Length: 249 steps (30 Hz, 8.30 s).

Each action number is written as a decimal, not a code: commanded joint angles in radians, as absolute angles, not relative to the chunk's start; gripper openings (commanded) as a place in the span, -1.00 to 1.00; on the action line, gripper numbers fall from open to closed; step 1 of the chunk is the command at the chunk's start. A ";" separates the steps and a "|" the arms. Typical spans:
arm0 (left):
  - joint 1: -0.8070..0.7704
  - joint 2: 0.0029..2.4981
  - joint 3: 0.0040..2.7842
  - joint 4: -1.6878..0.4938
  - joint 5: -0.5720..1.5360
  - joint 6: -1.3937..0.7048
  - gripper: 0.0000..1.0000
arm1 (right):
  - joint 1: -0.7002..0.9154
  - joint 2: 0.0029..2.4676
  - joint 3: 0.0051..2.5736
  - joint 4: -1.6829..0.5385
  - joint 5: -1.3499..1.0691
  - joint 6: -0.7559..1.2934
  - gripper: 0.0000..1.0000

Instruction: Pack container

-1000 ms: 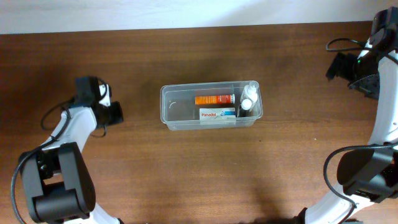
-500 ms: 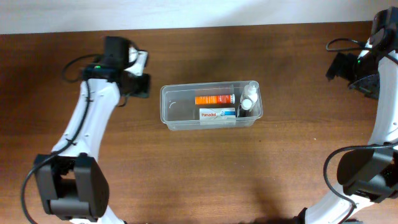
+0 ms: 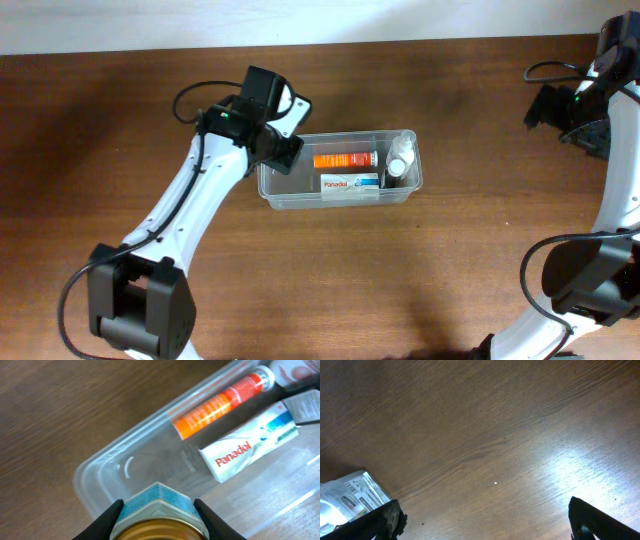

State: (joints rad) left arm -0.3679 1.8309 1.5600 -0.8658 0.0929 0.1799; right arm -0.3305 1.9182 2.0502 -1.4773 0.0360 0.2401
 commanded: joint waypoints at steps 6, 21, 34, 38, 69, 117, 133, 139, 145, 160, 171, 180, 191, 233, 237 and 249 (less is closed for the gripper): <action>-0.379 1.980 1.568 -0.861 0.060 0.199 -0.16 | -0.328 1.921 2.051 -1.477 0.034 0.252 0.97; -0.379 2.087 1.568 -0.818 0.060 0.197 0.17 | -0.328 1.921 2.051 -1.477 0.034 0.252 0.97; -0.379 2.086 1.636 -0.879 0.060 0.196 0.20 | -0.328 1.921 2.051 -1.477 0.034 0.252 0.97; -0.379 2.086 1.737 -0.972 0.060 0.173 0.20 | -0.328 1.921 2.051 -1.477 0.034 0.252 0.97; -0.377 1.637 2.011 -1.568 0.033 0.106 0.99 | -0.328 1.921 2.051 -1.477 0.034 0.252 0.97; -0.041 0.376 0.041 0.355 0.292 0.242 0.99 | -0.328 1.921 2.051 -1.477 0.034 0.252 0.97; -0.041 0.065 0.010 0.034 0.158 0.241 0.99 | -0.328 1.921 2.051 -1.477 0.034 0.252 0.97; -0.011 0.005 0.009 -0.047 0.149 0.241 0.99 | -0.328 1.921 2.051 -1.477 0.034 0.252 0.97; 0.018 0.005 0.009 -0.069 0.133 0.241 0.99 | -0.328 1.921 2.051 -1.477 0.034 0.252 0.96; 0.027 0.005 0.009 -0.072 0.115 0.233 0.99 | -0.328 1.921 2.051 -1.477 0.034 0.252 0.97; 0.027 0.005 0.009 -0.072 0.115 0.233 0.99 | -0.328 1.921 2.051 -1.477 0.034 0.252 0.97; 0.027 0.005 0.009 -0.072 0.115 0.233 0.99 | -0.328 1.921 2.051 -1.477 0.034 0.252 0.97; 0.027 0.005 0.009 -0.072 0.115 0.233 0.99 | -0.328 1.921 2.051 -1.477 0.035 0.252 0.97; 0.027 0.005 0.009 -0.072 0.115 0.233 0.99 | 0.077 0.463 0.625 -0.241 -0.044 -0.097 0.97; 0.027 0.005 0.009 -0.072 0.115 0.233 0.99 | 0.078 0.327 0.421 -0.126 -0.077 -0.097 0.97; 0.027 0.005 0.009 -0.072 0.115 0.233 0.99 | 0.077 0.039 0.089 -0.044 -0.102 -0.097 0.97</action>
State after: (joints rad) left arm 0.0204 0.0128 0.0166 -0.0711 0.1223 0.2283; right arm 0.0719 0.0864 0.1284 -0.0521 -0.0860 -0.0898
